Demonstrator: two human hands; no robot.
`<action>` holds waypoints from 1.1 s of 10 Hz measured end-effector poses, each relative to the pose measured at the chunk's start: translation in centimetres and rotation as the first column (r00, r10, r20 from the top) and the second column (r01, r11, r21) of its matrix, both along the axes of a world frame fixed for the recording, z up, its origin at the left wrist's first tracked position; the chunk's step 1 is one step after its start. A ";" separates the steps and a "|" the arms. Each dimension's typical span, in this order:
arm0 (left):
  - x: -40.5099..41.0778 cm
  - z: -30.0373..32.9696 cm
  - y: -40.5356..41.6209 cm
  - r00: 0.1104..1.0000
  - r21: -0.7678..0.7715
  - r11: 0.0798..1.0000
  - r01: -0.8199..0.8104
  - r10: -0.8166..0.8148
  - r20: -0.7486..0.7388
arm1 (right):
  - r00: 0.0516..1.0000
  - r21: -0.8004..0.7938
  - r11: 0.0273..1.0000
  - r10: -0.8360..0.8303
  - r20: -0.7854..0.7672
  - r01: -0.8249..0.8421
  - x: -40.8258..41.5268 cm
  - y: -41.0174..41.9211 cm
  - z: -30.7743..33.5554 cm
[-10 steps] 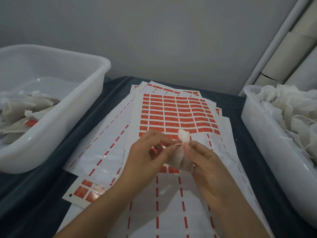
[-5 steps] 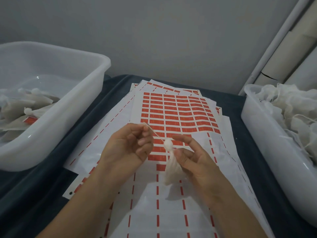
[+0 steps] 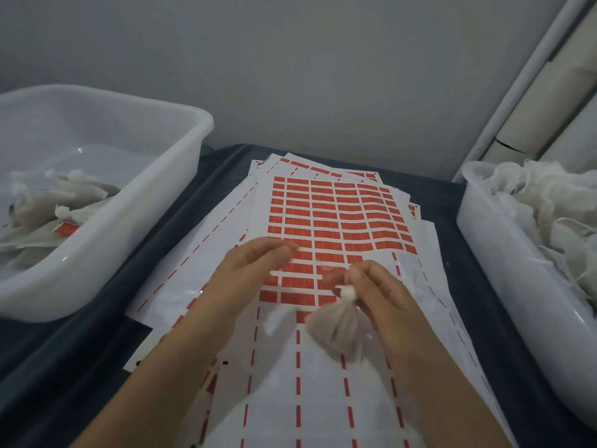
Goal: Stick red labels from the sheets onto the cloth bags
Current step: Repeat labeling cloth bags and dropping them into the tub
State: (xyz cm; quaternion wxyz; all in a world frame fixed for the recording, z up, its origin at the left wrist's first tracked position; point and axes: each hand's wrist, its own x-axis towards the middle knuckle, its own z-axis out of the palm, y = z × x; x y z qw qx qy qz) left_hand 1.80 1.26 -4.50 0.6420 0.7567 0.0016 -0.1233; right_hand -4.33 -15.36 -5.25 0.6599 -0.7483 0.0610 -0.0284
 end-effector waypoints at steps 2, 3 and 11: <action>-2.3 -0.7 3.3 0.985 0.258 0.958 -0.123 0.150 -0.087 | 0.930 -0.233 0.914 -0.278 0.239 0.333 0.4 -0.4 -0.6; -2.5 -1.3 5.0 0.976 -0.011 0.996 -0.084 0.080 -0.204 | 0.959 -0.420 0.869 -0.188 0.214 0.263 0.2 0.5 -1.6; -1.9 -2.1 3.1 0.907 -0.115 0.983 0.144 -0.177 -0.381 | 0.989 -0.558 0.826 0.133 0.058 -0.079 0.0 0.2 -0.3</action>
